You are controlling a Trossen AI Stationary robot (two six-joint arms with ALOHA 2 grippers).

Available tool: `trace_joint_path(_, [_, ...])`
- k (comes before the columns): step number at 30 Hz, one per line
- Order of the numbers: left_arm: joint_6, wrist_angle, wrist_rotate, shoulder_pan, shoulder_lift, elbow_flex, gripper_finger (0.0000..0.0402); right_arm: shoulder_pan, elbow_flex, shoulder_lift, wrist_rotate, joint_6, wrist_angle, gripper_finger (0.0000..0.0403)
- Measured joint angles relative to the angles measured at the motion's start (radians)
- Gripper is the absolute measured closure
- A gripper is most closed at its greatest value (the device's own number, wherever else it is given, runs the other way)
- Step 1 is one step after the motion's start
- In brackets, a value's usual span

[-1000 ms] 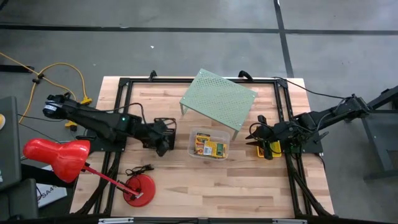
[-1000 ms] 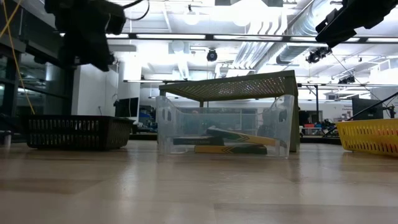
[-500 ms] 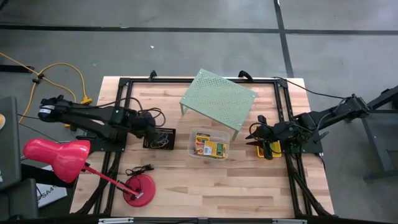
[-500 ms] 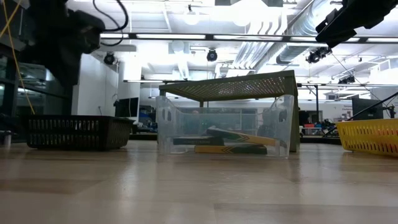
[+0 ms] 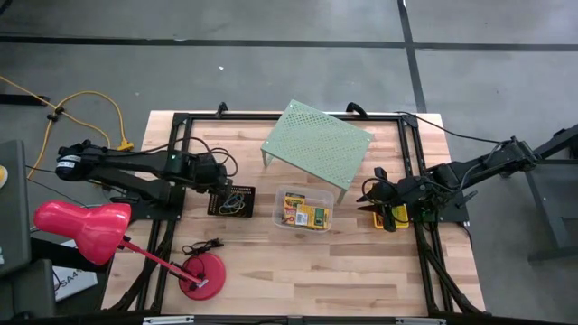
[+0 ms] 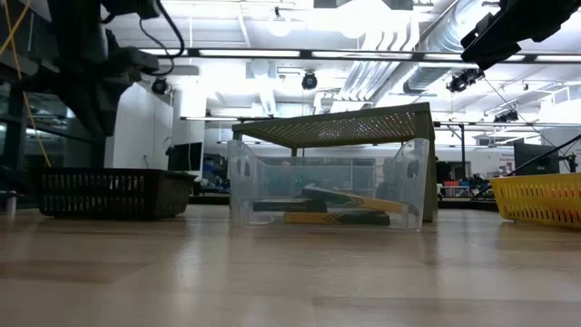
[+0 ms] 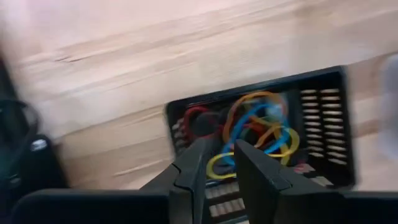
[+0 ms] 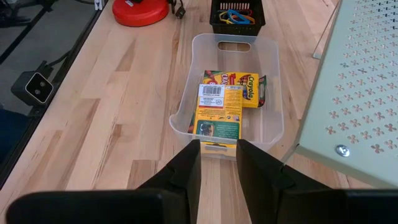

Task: Pick & Place Office Desk Supplies
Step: Put the black bin with rubber bands on the shelf

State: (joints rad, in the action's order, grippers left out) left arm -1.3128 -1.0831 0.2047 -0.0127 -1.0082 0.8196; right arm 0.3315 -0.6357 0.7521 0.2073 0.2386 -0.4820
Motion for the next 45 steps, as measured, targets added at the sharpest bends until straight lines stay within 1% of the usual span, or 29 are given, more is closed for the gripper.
trace_joint_path(5, [-0.032, -0.051, -0.001, 0.001, -0.012, -0.012, 0.0324, 0.000, 0.000, 0.000, 0.000, 0.000, -0.001, 0.0312])
trace_joint_path(11, [-0.054, -0.024, -0.012, 0.019, -0.013, -0.065, 0.0324, 0.000, 0.000, 0.000, -0.001, 0.000, -0.001, 0.0312])
trace_joint_path(16, [-0.057, 0.049, -0.030, 0.030, -0.013, -0.125, 0.0324, 0.000, 0.000, 0.000, -0.001, 0.000, -0.001, 0.0312])
trace_joint_path(19, [-0.058, 0.059, -0.031, 0.031, -0.013, -0.152, 0.0324, 0.000, 0.000, 0.000, -0.001, 0.000, 0.000, 0.0312])
trace_joint_path(23, [-0.073, 0.063, -0.031, 0.031, -0.013, -0.177, 0.0324, 0.000, 0.000, 0.000, -0.001, 0.001, 0.000, 0.0312])
trace_joint_path(29, [-0.065, 0.145, -0.035, 0.031, -0.012, -0.213, 0.0324, 0.000, 0.000, 0.000, 0.000, 0.000, 0.000, 0.0312])
trace_joint_path(34, [-0.057, 0.175, -0.040, 0.030, -0.012, -0.233, 0.0324, 0.000, 0.000, 0.000, 0.000, 0.001, 0.000, 0.0312])
trace_joint_path(40, [-0.055, 0.203, -0.038, 0.007, -0.012, -0.275, 0.0324, 0.000, 0.000, 0.000, -0.001, 0.001, 0.000, 0.0312])
trace_joint_path(45, [-0.005, 0.269, -0.048, -0.016, -0.012, -0.285, 0.0324, 0.000, 0.000, 0.000, 0.000, 0.001, 0.000, 0.0312])
